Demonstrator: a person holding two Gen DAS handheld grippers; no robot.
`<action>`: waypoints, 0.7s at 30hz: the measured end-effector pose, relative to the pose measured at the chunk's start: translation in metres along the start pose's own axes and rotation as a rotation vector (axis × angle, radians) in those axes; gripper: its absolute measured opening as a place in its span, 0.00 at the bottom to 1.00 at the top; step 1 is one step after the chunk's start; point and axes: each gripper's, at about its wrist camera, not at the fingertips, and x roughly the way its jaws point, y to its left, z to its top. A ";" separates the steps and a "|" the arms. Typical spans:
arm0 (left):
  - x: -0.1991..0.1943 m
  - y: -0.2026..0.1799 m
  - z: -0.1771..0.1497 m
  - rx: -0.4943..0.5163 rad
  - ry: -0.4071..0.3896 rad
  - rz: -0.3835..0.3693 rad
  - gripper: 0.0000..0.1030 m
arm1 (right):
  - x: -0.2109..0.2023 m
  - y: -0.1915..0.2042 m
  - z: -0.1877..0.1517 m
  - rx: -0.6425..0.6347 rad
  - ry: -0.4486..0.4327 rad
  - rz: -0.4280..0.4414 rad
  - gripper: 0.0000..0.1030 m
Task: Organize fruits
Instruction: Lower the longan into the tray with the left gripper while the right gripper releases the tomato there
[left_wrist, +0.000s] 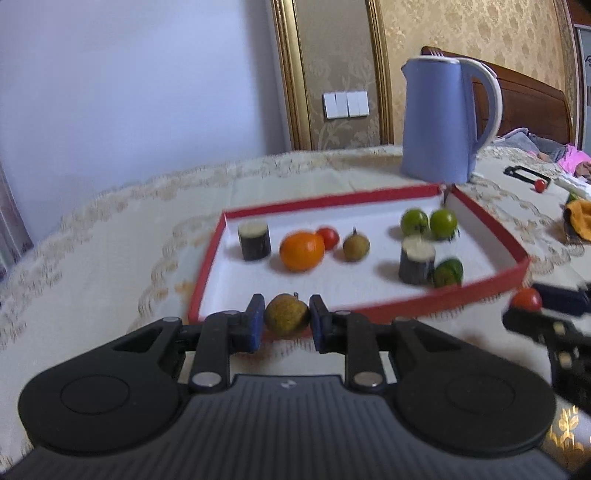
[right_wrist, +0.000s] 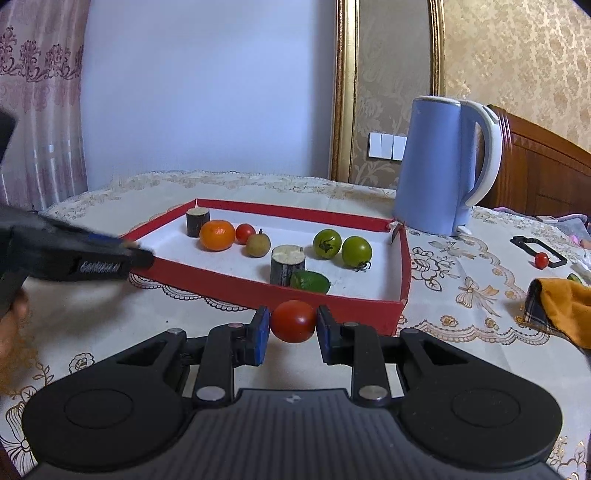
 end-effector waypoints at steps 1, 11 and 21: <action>0.004 -0.001 0.006 0.001 -0.006 0.002 0.23 | -0.001 0.000 0.001 0.001 -0.003 0.000 0.25; 0.058 0.001 0.050 -0.030 0.008 0.039 0.30 | 0.009 -0.013 0.033 -0.003 -0.054 -0.019 0.25; 0.029 0.022 0.027 -0.058 -0.048 0.115 0.83 | 0.075 -0.025 0.064 0.028 -0.004 0.000 0.25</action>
